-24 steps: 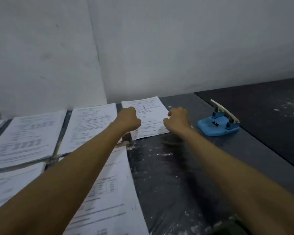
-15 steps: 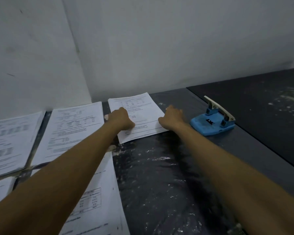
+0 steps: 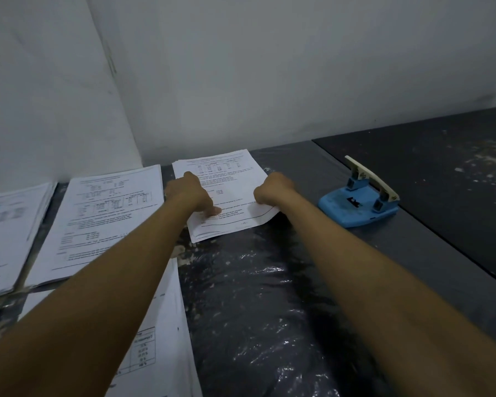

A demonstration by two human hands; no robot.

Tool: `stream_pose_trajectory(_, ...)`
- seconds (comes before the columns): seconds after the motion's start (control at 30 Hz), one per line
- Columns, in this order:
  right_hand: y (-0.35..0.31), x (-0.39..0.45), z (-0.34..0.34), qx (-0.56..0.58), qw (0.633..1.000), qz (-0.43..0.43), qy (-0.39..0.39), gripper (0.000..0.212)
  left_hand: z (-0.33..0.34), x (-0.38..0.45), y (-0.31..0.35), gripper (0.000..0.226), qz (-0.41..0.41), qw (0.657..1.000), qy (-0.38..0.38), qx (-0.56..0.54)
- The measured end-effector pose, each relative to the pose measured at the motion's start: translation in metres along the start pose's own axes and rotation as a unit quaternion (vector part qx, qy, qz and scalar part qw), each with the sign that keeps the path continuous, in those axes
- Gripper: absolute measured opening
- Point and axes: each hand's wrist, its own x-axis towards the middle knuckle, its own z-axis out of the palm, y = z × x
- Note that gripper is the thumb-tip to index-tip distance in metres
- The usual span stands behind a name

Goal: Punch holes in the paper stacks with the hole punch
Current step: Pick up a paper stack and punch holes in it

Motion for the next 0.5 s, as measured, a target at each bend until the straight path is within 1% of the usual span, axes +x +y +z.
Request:
stream_pose_trajectory(0.03,-0.002,0.001,0.0,0.004,1.0,0.002,0.002,0.039,0.0,0.001,-0.001,0.098,-0.003,1.0,0.001,-0.001)
stream_pose_trajectory(0.07,-0.004,0.0,0.0,0.014,1.0,-0.003,0.006,0.037,0.0,0.001,-0.001,0.1,-0.004,1.0,0.001,-0.002)
stream_pose_trajectory(0.17,-0.01,0.002,0.001,0.099,0.994,-0.03,0.035,0.006,0.002,0.003,-0.001,0.1,-0.001,1.0,0.004,-0.001)
stream_pose_trajectory(0.23,-0.011,0.001,-0.002,0.151,0.987,-0.039,0.039,0.005,0.002,0.001,-0.001,0.101,-0.003,1.0,0.006,-0.006)
stream_pose_trajectory(0.33,-0.002,-0.006,-0.008,0.224,0.972,-0.064,0.036,0.014,0.001,0.0,-0.006,0.103,-0.007,0.999,-0.012,-0.042)
stream_pose_trajectory(0.4,0.006,-0.014,-0.014,0.282,0.954,-0.096,0.032,0.015,-0.002,0.0,-0.011,0.105,-0.017,0.991,-0.026,-0.127)
stream_pose_trajectory(0.43,0.01,-0.018,-0.017,0.311,0.943,-0.115,0.03,0.02,-0.004,0.001,-0.013,0.102,-0.014,0.981,-0.026,-0.191)
stream_pose_trajectory(0.47,0.014,-0.023,-0.021,0.34,0.93,-0.133,0.028,0.024,-0.006,0.0,-0.015,0.097,-0.008,0.962,-0.02,-0.272)
stream_pose_trajectory(0.5,0.017,-0.027,-0.025,0.366,0.919,-0.147,0.026,0.028,-0.008,-0.001,-0.016,0.087,-0.003,0.933,-0.011,-0.36)
